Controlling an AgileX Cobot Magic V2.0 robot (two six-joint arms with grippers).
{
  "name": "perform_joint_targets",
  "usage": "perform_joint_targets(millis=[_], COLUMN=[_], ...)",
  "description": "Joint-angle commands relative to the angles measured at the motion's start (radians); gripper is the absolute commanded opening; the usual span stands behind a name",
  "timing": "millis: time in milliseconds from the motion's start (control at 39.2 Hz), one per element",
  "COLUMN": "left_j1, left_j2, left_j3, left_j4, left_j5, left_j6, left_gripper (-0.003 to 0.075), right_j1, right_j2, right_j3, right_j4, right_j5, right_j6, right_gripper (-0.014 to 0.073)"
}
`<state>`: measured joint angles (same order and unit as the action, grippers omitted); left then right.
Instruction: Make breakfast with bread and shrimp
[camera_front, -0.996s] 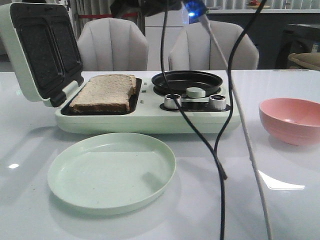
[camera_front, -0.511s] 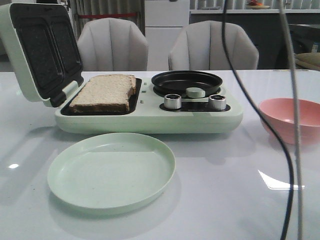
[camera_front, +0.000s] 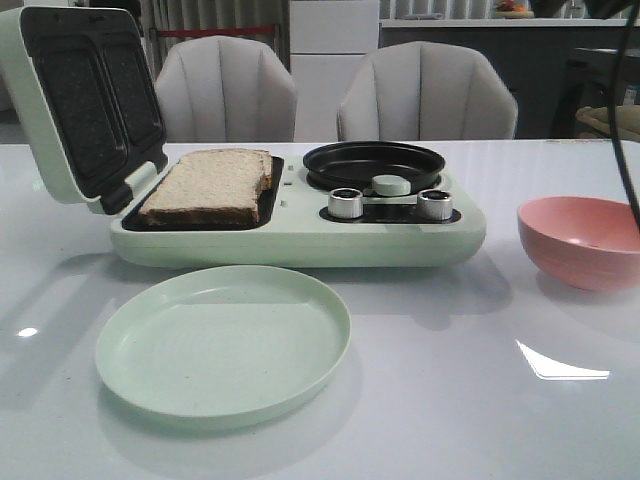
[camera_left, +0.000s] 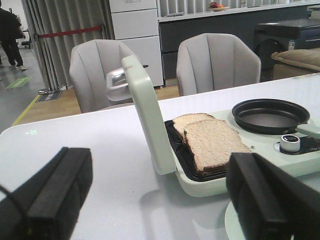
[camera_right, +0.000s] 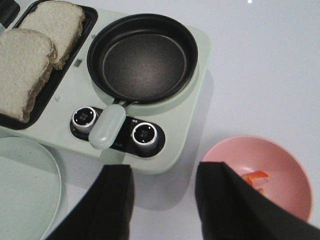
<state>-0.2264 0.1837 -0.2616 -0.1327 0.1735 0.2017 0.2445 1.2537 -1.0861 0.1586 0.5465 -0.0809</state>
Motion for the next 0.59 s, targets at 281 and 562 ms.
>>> perform_joint_targets(millis=[281,562], left_j1=[-0.006,-0.006], left_j2=[0.009,0.009], left_j3=[-0.027,-0.027], left_j4=[-0.01,-0.01], left_j5=[-0.084,-0.084], left_j6=[-0.001,-0.001], left_gripper=[0.0585,0.0585], right_j1=[-0.006,-0.006], right_j2=[-0.388,-0.611], right_j3=[0.265,0.448], right_j4=[-0.023,-0.024], right_j5=[-0.217,-0.301], right_j6=[-0.001,-0.001], right_gripper=[0.0403,0.0403])
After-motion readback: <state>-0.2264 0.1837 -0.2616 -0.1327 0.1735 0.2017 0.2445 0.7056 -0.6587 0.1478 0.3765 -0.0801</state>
